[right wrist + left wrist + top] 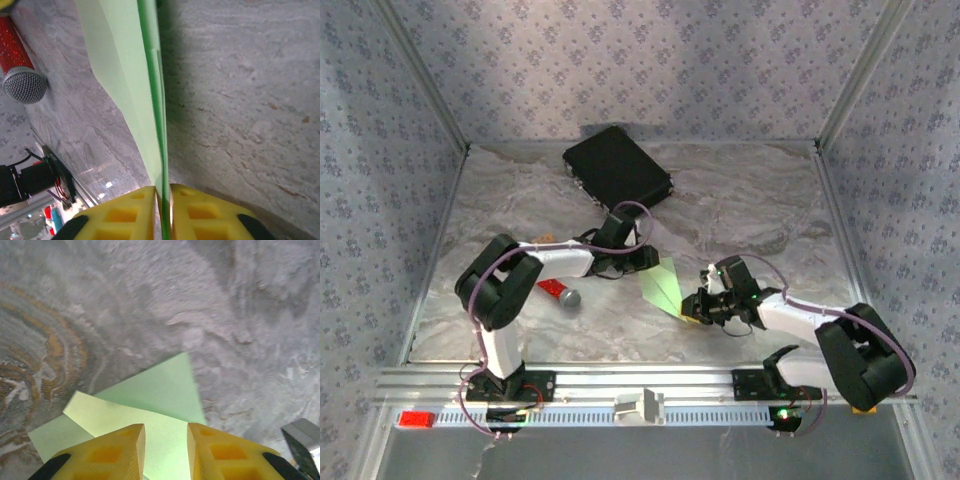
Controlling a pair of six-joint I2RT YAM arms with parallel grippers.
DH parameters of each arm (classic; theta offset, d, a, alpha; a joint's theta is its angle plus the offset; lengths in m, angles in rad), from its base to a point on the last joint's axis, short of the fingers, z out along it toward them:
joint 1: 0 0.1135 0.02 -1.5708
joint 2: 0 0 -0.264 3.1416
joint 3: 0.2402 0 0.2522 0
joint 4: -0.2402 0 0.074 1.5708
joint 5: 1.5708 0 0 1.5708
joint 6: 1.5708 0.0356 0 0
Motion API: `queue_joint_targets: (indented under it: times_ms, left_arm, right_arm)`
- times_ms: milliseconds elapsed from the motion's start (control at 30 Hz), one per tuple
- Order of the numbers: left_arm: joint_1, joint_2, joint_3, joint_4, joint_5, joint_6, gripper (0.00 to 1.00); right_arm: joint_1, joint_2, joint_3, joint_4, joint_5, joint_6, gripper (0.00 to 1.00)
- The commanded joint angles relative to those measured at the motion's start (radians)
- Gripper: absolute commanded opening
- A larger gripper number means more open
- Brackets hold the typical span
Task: Fold a paper plane with a square sheet of paper (pick it up from the middle)
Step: Turn over the paper at the center of the table.
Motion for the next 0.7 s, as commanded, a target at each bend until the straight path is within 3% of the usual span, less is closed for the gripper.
queue_joint_targets:
  times_ms: [0, 300, 667]
  left_arm:
    - [0.001, -0.062, 0.032, -0.034, -0.008, 0.033, 0.28]
    - [-0.001, -0.067, 0.011, -0.015, 0.0, 0.013, 0.29]
    - [-0.004, -0.1, -0.002, -0.018, -0.011, 0.004, 0.28]
  right_arm:
    - [-0.006, -0.031, 0.027, -0.056, 0.004, -0.038, 0.22]
    - [-0.02, -0.048, 0.022, -0.037, -0.019, -0.028, 0.25]
    - [-0.023, -0.06, 0.033, -0.035, -0.024, -0.053, 0.06]
